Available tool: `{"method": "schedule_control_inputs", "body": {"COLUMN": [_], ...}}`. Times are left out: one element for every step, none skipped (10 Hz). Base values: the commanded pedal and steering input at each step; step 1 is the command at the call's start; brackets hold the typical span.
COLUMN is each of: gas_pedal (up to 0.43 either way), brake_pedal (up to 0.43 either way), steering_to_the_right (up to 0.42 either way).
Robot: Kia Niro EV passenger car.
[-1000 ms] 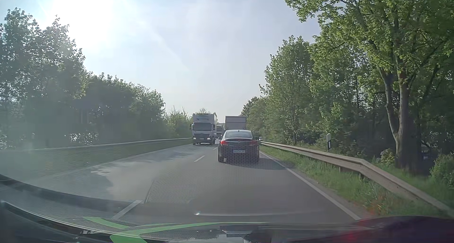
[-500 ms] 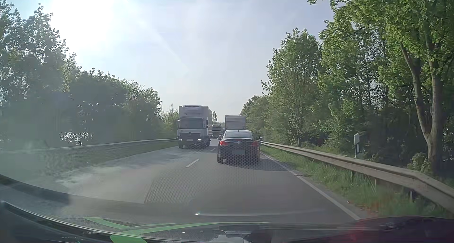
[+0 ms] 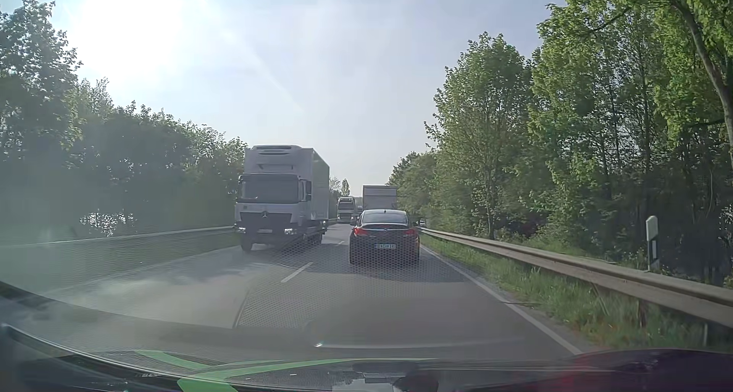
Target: Follow the waypoints while adhering to traffic rules and regulations
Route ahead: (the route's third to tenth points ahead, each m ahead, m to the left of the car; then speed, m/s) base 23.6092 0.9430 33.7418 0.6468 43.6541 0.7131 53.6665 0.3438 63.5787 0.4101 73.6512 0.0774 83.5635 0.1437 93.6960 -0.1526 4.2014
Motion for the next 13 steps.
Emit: {"method": "schedule_control_inputs", "body": {"gas_pedal": [0.0, 0.0, 0.0, 0.0, 0.0, 0.0, 0.0, 0.0, 0.0, 0.0, 0.0, 0.0, 0.0], "brake_pedal": [0.0, 0.0, 0.0, 0.0, 0.0, 0.0, 0.0, 0.0, 0.0, 0.0, 0.0, 0.0, 0.0], "steering_to_the_right": [0.001, 0.002, 0.001, 0.002, 0.001, 0.002, 0.001, 0.001, 0.002, 0.001, 0.0, 0.001, 0.0]}}
